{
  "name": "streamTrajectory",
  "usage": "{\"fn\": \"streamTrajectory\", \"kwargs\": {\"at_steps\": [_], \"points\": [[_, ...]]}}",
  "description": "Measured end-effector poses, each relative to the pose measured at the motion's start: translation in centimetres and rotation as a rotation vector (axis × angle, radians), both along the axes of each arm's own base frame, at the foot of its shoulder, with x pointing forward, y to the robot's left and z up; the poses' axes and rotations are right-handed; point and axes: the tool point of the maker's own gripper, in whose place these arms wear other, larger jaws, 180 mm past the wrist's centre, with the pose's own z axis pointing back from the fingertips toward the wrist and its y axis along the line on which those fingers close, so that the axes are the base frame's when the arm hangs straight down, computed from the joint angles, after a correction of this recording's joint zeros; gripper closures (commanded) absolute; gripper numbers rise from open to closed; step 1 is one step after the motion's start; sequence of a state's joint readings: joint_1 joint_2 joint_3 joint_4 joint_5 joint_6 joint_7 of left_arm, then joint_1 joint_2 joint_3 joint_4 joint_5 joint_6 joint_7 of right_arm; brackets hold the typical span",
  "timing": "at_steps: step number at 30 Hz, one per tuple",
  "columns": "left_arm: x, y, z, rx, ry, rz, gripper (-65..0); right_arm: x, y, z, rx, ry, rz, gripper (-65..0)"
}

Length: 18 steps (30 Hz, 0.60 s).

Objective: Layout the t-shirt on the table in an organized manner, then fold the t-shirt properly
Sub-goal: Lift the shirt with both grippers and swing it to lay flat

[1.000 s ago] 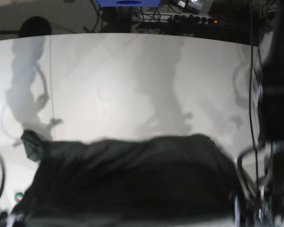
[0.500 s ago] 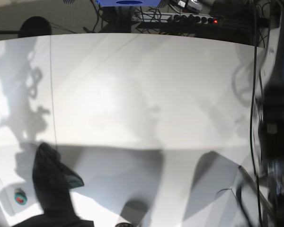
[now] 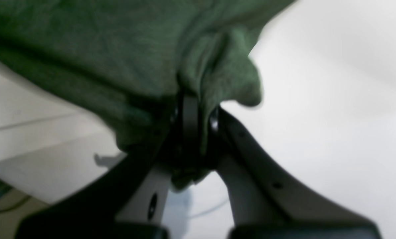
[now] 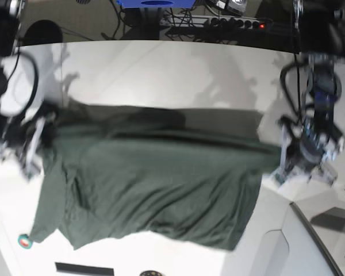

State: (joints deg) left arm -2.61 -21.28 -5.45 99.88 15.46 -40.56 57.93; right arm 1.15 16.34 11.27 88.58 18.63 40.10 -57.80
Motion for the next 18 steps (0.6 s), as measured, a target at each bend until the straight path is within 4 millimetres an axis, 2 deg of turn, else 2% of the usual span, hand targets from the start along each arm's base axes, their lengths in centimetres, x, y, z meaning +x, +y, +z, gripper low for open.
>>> {"fn": "streamTrajectory", "kwargs": {"at_steps": [2, 5, 12, 15, 18], "points": [[-2.6, 1.3, -1.8, -0.007, 0.048, 0.034, 0.0, -2.2, 0.9, -1.7, 0.026, 0.042, -0.001, -0.8], [-5.7, 2.4, -3.7, -0.013, 0.108, 0.065, 0.0, -4.5, 2.0, -3.3, 0.071, 0.075, -0.001, -0.8], [-10.8, 2.2, -6.8, -0.039, 0.211, 0.067, 0.0, -6.9, 2.2, -4.6, 0.077, 0.114, -0.006, -0.8], [-11.7, 1.9, -7.4, -0.069, 0.217, 0.098, 0.0, -7.7, 2.2, -4.8, 0.075, 0.124, -0.003, -0.8], [-11.8, 2.2, -7.3, -0.083, 0.205, 0.119, 0.0, -8.2, 2.3, -4.2, 0.057, 0.107, 0.014, -0.8]]}}
